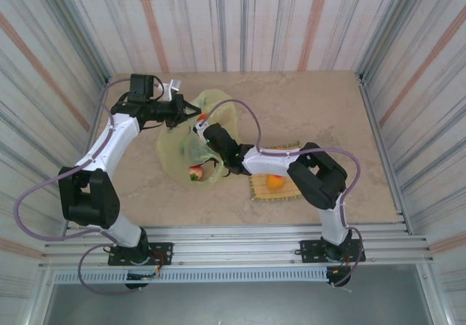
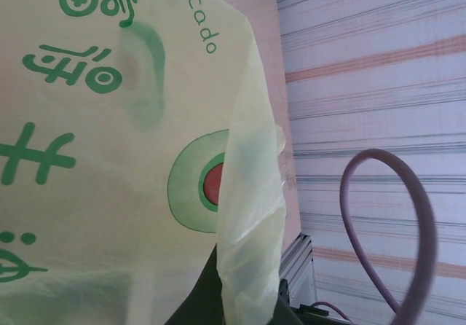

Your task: Place the fruits into the plastic bag

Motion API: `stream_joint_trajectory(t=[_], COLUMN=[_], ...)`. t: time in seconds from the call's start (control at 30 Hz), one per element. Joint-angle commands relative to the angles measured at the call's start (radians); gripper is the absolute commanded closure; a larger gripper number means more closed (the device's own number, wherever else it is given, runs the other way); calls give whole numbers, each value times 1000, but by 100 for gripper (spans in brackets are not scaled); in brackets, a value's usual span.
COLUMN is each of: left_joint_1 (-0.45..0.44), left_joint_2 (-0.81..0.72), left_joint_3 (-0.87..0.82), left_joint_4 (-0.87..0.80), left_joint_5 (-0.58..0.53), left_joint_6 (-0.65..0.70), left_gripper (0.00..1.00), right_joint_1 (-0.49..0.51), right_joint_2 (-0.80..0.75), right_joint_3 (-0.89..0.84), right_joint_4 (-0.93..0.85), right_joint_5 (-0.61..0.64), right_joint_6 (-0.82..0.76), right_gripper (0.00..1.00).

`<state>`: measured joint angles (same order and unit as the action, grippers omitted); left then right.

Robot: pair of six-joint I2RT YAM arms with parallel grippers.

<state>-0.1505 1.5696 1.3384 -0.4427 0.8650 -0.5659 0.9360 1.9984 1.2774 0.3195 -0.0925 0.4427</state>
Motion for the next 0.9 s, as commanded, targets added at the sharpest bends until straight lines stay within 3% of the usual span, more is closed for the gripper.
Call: stream_joint_trajectory(t=[0.0,0.47,0.87], left_joint_1=[8,9,12], left_joint_2=[-39,-39,-36], left_joint_3=[-13,-12,-14], left_joint_4=[13,13,13], left_joint_5=[23,24,25], left_joint_6=[-7,-8,-8], left_gripper=[100,100,100], right_joint_1=[5,-2,-20], right_joint_2=[39,87,22], right_joint_3=[40,81,46], right_joint_4=[24,-42,-64], right_joint_5=[-38,-58,-53], right_joint_6=[70,90,70], right_gripper=[35,25,15])
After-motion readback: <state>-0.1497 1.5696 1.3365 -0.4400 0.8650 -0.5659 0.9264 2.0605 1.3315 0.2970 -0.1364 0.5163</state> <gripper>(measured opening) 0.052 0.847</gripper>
